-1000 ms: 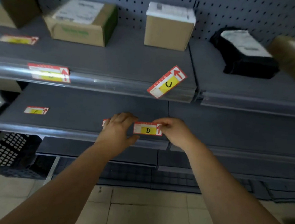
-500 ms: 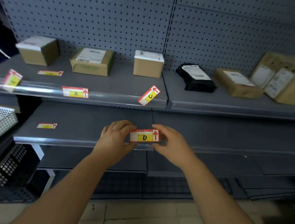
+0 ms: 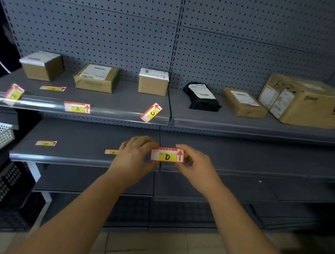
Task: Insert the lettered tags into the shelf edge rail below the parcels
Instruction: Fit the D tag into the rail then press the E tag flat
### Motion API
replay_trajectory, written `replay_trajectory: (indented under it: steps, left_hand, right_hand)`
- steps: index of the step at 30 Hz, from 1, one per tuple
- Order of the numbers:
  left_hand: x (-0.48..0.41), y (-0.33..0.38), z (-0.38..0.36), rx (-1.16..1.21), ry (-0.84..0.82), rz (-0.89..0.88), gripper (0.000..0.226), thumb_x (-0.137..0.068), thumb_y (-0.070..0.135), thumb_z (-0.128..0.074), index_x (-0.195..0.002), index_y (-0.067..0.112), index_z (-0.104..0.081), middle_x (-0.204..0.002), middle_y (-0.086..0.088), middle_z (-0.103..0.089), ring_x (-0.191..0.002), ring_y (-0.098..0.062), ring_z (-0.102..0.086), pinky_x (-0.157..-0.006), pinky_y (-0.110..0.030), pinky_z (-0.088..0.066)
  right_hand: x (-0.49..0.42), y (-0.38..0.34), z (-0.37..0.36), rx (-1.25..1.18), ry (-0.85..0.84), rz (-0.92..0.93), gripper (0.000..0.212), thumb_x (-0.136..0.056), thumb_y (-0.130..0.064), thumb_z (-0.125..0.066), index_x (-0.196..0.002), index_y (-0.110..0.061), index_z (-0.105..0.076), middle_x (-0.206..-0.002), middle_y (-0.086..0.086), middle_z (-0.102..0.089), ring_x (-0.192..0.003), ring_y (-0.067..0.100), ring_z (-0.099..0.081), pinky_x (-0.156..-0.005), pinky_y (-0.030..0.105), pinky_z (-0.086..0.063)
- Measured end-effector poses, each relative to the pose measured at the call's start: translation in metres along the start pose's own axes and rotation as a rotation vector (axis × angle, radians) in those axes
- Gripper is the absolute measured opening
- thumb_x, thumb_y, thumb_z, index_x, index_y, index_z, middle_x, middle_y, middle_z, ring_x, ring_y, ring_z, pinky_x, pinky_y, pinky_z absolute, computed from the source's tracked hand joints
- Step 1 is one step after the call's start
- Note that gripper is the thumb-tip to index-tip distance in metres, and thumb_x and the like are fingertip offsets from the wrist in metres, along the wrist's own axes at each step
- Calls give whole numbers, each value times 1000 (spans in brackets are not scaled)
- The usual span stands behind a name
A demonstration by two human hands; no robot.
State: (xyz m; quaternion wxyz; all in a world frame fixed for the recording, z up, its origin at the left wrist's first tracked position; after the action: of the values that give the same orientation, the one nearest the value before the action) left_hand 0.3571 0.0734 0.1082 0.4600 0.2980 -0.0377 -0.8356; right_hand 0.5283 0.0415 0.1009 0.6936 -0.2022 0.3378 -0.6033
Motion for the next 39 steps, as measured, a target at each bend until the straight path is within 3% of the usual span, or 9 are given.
replay_trajectory:
  steps: [6, 13, 19, 30, 39]
  left_hand:
    - [-24, 43, -33, -3, 3, 39, 47, -82, 36, -65, -127, 26, -53, -129, 7, -51, -123, -17, -42, -101, -38, -29]
    - [-63, 95, -72, -34, 37, 62, 50, -81, 35, -67, -128, 24, -53, -129, 4, -53, -122, -19, -44, -99, -39, -31]
    - [-86, 123, -99, -38, 52, 83, 47, -83, 34, -67, -127, 23, -54, -129, 4, -53, -122, -18, -43, -99, -37, -30]
    - [-127, 95, -143, -39, -17, 161, 49, -86, 42, -61, -131, 26, -50, -134, 6, -48, -128, -16, -37, -105, -36, -26]
    - [-174, 65, -153, -22, -9, 166, 47, -88, 45, -55, -131, 26, -49, -134, 6, -48, -128, -16, -37, -109, -38, -22]
  right_hand:
    - [0, 43, 42, -61, -2, -19, 55, -84, -19, -72, -132, -36, -53, -97, -18, -58, -87, -5, -55, -78, 10, -40]
    - [-10, 96, 96, -79, 30, 56, 44, -90, -20, -65, -131, -34, -56, -91, -6, -62, -84, 7, -59, -80, 24, -51]
    - [-26, 136, 128, -143, 50, 42, 41, -91, -15, -63, -130, -30, -57, -89, -4, -62, -84, 6, -60, -79, 20, -49]
    - [-87, 182, 159, -165, 123, -42, 37, -93, -15, -62, -126, -28, -57, -79, -6, -56, -74, 6, -55, -68, 10, -42]
    - [-150, 179, 162, -142, 114, -70, 36, -94, -15, -60, -127, -27, -57, -81, -6, -57, -79, 10, -56, -78, 27, -48]
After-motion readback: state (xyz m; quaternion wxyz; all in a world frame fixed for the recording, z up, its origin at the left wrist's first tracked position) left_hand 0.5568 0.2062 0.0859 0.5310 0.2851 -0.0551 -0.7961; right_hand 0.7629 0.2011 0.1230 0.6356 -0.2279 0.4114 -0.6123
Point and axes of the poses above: each hand's wrist, its own x-axis away from the middle knuckle, its own z-axis out of the back of the hand, y = z × x, the point moved 9 cm from there along -x, towards the middle knuckle
